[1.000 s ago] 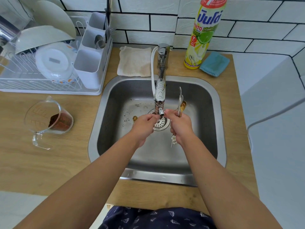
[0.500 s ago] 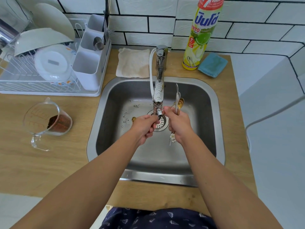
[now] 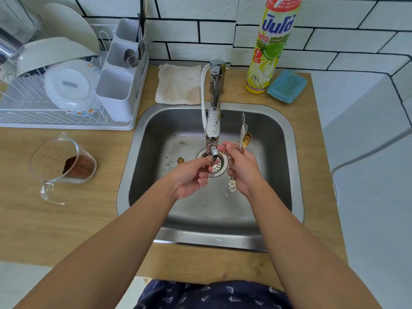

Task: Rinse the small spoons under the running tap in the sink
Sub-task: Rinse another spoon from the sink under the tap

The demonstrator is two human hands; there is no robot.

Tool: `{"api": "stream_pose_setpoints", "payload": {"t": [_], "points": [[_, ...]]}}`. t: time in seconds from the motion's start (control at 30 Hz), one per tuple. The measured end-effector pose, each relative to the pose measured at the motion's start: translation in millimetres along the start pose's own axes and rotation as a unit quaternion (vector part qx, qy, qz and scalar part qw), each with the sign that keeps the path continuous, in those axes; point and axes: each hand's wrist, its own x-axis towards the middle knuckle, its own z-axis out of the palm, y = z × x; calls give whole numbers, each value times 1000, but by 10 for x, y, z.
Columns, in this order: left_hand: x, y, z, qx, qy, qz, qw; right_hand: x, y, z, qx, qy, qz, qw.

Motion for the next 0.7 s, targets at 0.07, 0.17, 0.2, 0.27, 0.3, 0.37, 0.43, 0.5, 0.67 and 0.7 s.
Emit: {"api": "stream_pose_setpoints", "payload": {"t": [0.07, 0.17, 0.2, 0.27, 0.3, 0.37, 0.43, 0.5, 0.67, 0.7], "points": [[-7, -88, 13, 49, 30, 50, 997, -10, 43, 25, 5, -9, 8, 1000], [-14, -230, 68, 131, 72, 108, 983, -55, 93, 77, -1, -19, 26, 999], [-15, -273, 87, 154, 74, 125, 977, -70, 105, 91, -1, -19, 31, 999], [-9, -356, 119, 190, 92, 158, 965, -76, 134, 94, -4, -11, 36, 999], [-6, -386, 125, 214, 108, 174, 955, -63, 148, 83, -10, -2, 32, 999], [9, -429, 90, 275, 131, 191, 933, -38, 161, 51, -23, 26, 18, 999], [22, -434, -6, 342, 140, 182, 911, -12, 146, 1, 13, 44, 11, 999], [81, -414, -183, 423, 166, 164, 876, 15, 123, -46, 98, 38, 18, 994], [394, -388, -803, 597, 265, 112, 749, 61, 169, -99, 199, 26, 37, 979], [443, -396, -890, 620, 273, 98, 729, 69, 190, -99, 208, 24, 39, 977]]}}
